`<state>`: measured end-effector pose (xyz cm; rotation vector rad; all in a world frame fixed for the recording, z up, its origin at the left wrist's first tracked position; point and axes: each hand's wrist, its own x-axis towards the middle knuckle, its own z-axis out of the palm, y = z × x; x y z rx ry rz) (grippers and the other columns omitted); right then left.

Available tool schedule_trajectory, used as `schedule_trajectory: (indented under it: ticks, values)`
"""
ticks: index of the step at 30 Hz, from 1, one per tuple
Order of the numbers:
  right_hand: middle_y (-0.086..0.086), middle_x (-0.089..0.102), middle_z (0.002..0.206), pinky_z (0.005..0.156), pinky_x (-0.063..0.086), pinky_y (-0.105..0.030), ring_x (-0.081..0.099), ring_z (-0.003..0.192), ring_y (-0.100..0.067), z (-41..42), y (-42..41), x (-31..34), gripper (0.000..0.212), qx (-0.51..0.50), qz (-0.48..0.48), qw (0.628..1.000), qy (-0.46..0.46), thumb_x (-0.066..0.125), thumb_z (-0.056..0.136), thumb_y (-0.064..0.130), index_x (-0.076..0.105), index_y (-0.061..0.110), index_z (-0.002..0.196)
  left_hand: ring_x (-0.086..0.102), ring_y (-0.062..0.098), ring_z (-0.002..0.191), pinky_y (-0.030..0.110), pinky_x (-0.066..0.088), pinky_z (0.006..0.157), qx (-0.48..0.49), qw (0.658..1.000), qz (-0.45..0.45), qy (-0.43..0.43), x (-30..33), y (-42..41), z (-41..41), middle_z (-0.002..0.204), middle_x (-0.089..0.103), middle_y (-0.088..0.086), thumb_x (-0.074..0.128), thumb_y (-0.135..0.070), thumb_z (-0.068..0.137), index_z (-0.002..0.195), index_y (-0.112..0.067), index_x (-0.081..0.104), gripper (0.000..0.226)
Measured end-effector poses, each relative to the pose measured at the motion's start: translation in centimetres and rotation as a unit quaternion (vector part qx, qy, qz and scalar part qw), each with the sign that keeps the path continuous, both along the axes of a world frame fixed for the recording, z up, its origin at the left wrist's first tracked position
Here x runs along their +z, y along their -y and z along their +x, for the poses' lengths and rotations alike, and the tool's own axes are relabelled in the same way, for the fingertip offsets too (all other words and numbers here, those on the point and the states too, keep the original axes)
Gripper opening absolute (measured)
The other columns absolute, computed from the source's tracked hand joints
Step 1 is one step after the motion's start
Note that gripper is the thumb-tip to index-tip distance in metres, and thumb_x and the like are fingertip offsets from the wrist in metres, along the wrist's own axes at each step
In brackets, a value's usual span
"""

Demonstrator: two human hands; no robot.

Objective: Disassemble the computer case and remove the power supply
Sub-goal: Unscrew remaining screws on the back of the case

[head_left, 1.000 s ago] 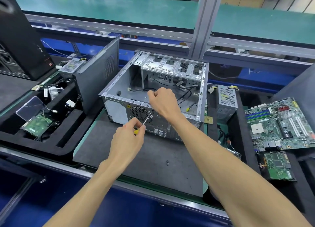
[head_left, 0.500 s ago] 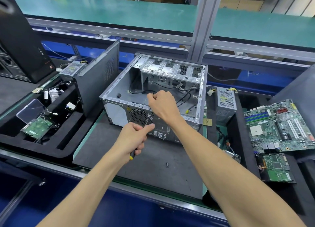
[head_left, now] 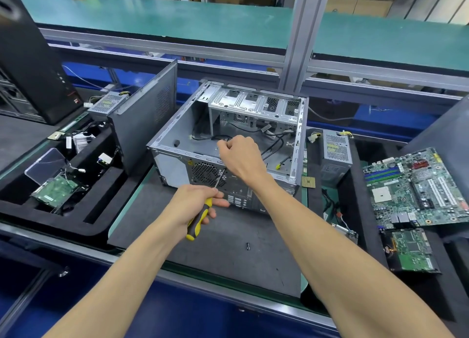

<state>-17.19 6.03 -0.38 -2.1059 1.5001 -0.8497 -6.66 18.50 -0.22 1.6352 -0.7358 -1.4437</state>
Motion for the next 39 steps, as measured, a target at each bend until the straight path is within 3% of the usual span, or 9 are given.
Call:
schedule_trajectory:
  ticks: [5, 10, 14, 23, 28, 31, 33, 36, 39]
  values:
    - [-0.004, 0.027, 0.042, 0.050, 0.038, -0.034, 0.027, 0.048, -0.025, 0.0, 0.1, -0.1, 0.050, 0.001, 0.000, 1.000, 0.006, 0.047, 0.090, 0.026, 0.031, 0.012, 0.045, 0.048, 0.015, 0.038, 0.022, 0.038, 0.036, -0.001, 0.999, -0.011, 0.050, 0.1, 0.4, -0.6, 0.060, 0.068, 0.006, 0.060, -0.015, 0.098, 0.096, -0.001, 0.061, 0.014]
    - [-0.004, 0.027, 0.042, 0.051, 0.040, -0.034, 0.027, 0.048, -0.025, 0.0, 0.2, -0.1, 0.050, 0.001, -0.002, 1.000, 0.007, 0.047, 0.090, 0.026, 0.030, 0.013, 0.045, 0.063, 0.022, 0.047, 0.033, 0.054, 0.043, 0.050, 0.995, -0.049, 0.069, 0.0, 0.5, 0.1, 0.066, 0.071, 0.014, 0.074, -0.008, 0.088, 0.087, 0.004, 0.062, 0.017]
    - [-0.004, 0.027, 0.043, 0.050, 0.039, -0.033, 0.027, 0.048, -0.025, 0.1, 0.2, -0.2, 0.050, 0.001, -0.002, 1.000, 0.007, 0.047, 0.090, 0.027, 0.032, 0.012, 0.045, 0.069, 0.025, 0.055, 0.035, 0.057, 0.048, 0.045, 0.991, -0.063, 0.106, 0.2, 0.6, 0.5, 0.065, 0.071, 0.016, 0.075, -0.007, 0.087, 0.079, 0.003, 0.065, 0.016]
    - [-0.006, 0.029, 0.044, 0.051, 0.039, -0.034, 0.028, 0.049, -0.025, 0.0, 0.0, 0.0, 0.049, 0.002, 0.000, 1.000, 0.006, 0.046, 0.090, 0.027, 0.033, 0.011, 0.046, 0.070, 0.022, 0.054, 0.029, 0.056, 0.046, 0.049, 0.998, -0.034, 0.002, 0.7, 0.4, -0.2, 0.066, 0.073, 0.016, 0.066, -0.009, 0.095, 0.089, 0.006, 0.063, 0.016]
    - [-0.006, 0.030, 0.045, 0.052, 0.040, -0.036, 0.028, 0.050, -0.025, 0.0, 0.0, 0.1, 0.049, 0.001, 0.001, 1.000, 0.008, 0.047, 0.090, 0.026, 0.033, 0.012, 0.046, 0.050, 0.011, 0.042, 0.019, 0.037, 0.035, 0.018, 0.998, 0.001, -0.066, 0.8, 0.8, 0.0, 0.058, 0.058, 0.003, 0.053, -0.015, 0.103, 0.085, -0.002, 0.062, 0.024]
    - [-0.005, 0.029, 0.044, 0.051, 0.038, -0.034, 0.027, 0.049, -0.024, -0.1, -0.1, 0.1, 0.049, 0.004, 0.002, 1.000, 0.009, 0.047, 0.090, 0.026, 0.032, 0.012, 0.046, 0.042, 0.012, 0.040, 0.019, 0.030, 0.034, 0.017, 1.000, -0.014, -0.010, 0.3, 0.8, -0.2, 0.059, 0.053, 0.004, 0.068, -0.022, 0.095, 0.084, -0.007, 0.058, 0.021]
    - [-0.004, 0.028, 0.044, 0.051, 0.038, -0.034, 0.027, 0.049, -0.024, -0.1, -0.1, 0.1, 0.049, 0.004, 0.000, 1.000, 0.009, 0.047, 0.090, 0.026, 0.032, 0.012, 0.046, 0.044, 0.012, 0.039, 0.020, 0.033, 0.035, 0.034, 0.998, -0.045, 0.032, 0.1, 1.0, -0.3, 0.059, 0.058, 0.007, 0.074, -0.015, 0.088, 0.078, -0.007, 0.058, 0.021]
    - [-0.006, 0.026, 0.044, 0.053, 0.040, -0.036, 0.026, 0.051, -0.026, -0.1, -0.1, 0.1, 0.049, 0.005, -0.003, 1.000, 0.010, 0.047, 0.090, 0.025, 0.030, 0.012, 0.045, 0.044, 0.010, 0.036, 0.018, 0.032, 0.034, 0.045, 0.993, -0.073, 0.081, 0.5, 1.6, -0.1, 0.055, 0.062, 0.003, 0.074, -0.012, 0.087, 0.076, -0.007, 0.060, 0.019]
    - [-0.005, 0.026, 0.044, 0.053, 0.042, -0.036, 0.026, 0.051, -0.026, -0.1, 0.0, 0.1, 0.049, 0.005, -0.004, 1.000, 0.015, 0.047, 0.090, 0.025, 0.030, 0.012, 0.045, 0.037, 0.011, 0.035, 0.017, 0.025, 0.036, 0.003, 0.991, -0.047, 0.124, 0.8, 1.8, -0.2, 0.052, 0.050, -0.001, 0.059, -0.030, 0.098, 0.090, -0.009, 0.057, 0.022]
